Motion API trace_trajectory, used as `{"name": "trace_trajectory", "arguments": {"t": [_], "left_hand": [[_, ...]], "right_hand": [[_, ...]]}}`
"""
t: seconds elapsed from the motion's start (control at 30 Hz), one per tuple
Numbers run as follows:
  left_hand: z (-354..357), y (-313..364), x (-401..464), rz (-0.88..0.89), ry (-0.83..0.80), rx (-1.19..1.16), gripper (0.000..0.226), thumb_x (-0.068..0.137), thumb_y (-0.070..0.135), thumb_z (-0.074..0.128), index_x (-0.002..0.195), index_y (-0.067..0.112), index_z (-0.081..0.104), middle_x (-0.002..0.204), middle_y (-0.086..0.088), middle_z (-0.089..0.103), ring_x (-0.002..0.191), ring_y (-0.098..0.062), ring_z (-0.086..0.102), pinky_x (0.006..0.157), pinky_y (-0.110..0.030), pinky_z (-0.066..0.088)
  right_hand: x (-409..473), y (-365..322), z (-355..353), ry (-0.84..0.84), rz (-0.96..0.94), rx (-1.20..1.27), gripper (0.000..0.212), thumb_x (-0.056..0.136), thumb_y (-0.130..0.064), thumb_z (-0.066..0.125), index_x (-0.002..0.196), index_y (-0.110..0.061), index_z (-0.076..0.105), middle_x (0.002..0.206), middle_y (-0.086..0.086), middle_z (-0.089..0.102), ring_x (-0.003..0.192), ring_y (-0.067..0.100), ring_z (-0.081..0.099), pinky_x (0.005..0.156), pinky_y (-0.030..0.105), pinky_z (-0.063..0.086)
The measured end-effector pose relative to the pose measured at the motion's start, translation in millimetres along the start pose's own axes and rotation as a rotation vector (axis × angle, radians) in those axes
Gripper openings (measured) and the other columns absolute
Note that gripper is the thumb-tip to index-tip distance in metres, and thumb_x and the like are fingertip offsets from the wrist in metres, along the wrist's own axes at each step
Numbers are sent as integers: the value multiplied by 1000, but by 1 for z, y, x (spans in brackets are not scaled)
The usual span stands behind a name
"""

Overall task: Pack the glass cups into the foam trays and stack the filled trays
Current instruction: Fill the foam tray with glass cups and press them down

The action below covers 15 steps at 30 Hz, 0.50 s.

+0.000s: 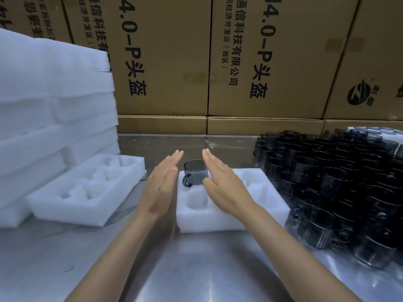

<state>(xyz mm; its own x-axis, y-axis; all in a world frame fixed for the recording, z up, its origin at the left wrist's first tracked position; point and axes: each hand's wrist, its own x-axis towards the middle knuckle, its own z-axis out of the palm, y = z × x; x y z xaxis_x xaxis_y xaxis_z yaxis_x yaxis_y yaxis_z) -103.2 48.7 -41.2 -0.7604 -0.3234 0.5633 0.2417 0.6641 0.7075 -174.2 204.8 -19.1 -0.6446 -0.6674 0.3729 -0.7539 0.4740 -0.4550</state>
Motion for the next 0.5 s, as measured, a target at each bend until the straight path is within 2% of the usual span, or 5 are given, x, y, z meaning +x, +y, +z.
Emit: {"name": "trace_trajectory", "arguments": {"t": [0.1,0.2,0.3,0.4,0.5], "left_hand": [[1,-9,-2,114,-177,137,56,85,54,10,137,42,29,144,30,23,139,8,10,113,-22,0],[5,-14,-5,140,-216,165,57,81,55,8,132,43,31,142,29,24,139,4,12,112,-21,1],[9,-15,-7,78,-275,170,53,84,49,11,132,45,31,143,29,22,139,6,13,109,-15,0],[12,-13,-10,-11,-298,162,49,86,34,13,129,49,31,142,28,23,138,4,17,114,-24,2],[10,-9,-10,-34,-289,153,49,85,33,14,127,47,35,141,25,27,136,5,19,114,-28,2]], "right_hand": [[-6,-3,4,-55,-29,-127,63,93,-19,31,153,-22,9,159,-9,2,144,4,6,114,25,9],[-11,-2,2,-84,15,-173,59,94,-23,30,152,-23,16,159,-11,5,143,8,15,109,27,22],[-11,-1,2,-138,52,-227,55,95,-26,28,149,-23,24,159,-10,10,142,10,19,106,29,26],[-6,-2,1,-187,66,-236,49,95,-26,26,144,-25,34,158,-8,17,142,8,18,105,31,28],[-2,-3,-1,-218,80,-236,49,95,-28,26,144,-26,34,158,-9,17,143,6,15,107,32,25]]}}
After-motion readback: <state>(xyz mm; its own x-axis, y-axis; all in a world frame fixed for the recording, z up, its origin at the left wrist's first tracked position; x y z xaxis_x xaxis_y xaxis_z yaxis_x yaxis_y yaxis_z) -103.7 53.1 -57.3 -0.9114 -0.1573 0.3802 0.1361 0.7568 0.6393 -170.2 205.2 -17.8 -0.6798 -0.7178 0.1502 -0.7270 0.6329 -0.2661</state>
